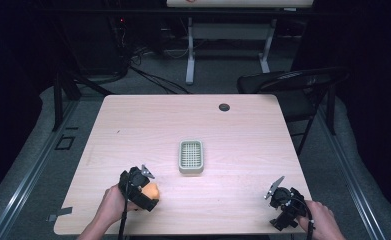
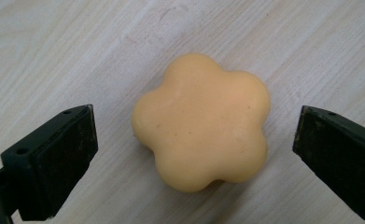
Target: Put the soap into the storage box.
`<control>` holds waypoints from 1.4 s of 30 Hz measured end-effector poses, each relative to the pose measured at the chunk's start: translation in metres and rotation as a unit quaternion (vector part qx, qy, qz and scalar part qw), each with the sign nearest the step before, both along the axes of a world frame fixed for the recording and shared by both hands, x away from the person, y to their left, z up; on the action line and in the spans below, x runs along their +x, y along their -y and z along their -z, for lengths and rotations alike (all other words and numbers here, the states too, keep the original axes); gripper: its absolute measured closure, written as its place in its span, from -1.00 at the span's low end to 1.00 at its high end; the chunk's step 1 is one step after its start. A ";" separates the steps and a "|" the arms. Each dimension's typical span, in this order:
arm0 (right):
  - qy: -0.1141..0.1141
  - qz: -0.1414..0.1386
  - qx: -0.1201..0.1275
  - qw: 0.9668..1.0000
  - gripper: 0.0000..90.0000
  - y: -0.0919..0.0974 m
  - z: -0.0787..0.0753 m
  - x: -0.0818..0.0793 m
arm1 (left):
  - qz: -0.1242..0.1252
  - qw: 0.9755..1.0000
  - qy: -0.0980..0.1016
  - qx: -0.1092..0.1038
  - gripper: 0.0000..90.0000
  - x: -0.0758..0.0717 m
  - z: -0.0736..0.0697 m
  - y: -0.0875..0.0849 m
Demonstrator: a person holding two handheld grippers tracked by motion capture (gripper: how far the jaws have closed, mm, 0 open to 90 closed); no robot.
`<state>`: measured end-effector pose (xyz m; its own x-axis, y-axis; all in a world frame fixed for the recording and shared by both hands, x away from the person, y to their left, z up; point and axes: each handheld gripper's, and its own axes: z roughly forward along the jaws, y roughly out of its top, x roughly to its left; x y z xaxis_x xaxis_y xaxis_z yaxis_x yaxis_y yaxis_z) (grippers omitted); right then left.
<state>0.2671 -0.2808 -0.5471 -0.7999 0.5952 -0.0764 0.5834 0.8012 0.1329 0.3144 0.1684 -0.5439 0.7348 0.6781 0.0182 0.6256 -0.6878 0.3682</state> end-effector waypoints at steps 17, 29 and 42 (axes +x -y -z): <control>0.001 0.001 0.003 1.000 -0.65 -0.001 0.000 0.001 | 0.013 1.000 -0.015 0.013 -0.43 0.000 0.005 0.000; 0.015 -0.010 -0.005 1.000 -0.64 -0.003 -0.004 -0.001 | 0.017 1.000 -0.018 0.010 -0.40 -0.002 0.004 -0.002; 0.022 -0.002 0.000 1.000 -0.65 -0.002 -0.005 -0.001 | 0.029 0.999 -0.014 0.004 -0.40 -0.004 -0.001 -0.001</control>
<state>0.2662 -0.2790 -0.5424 -0.7987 0.5912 -0.1122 0.5730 0.8042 0.1583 0.3102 0.1694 -0.5432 0.7728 0.6347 0.0015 0.5952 -0.7255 0.3456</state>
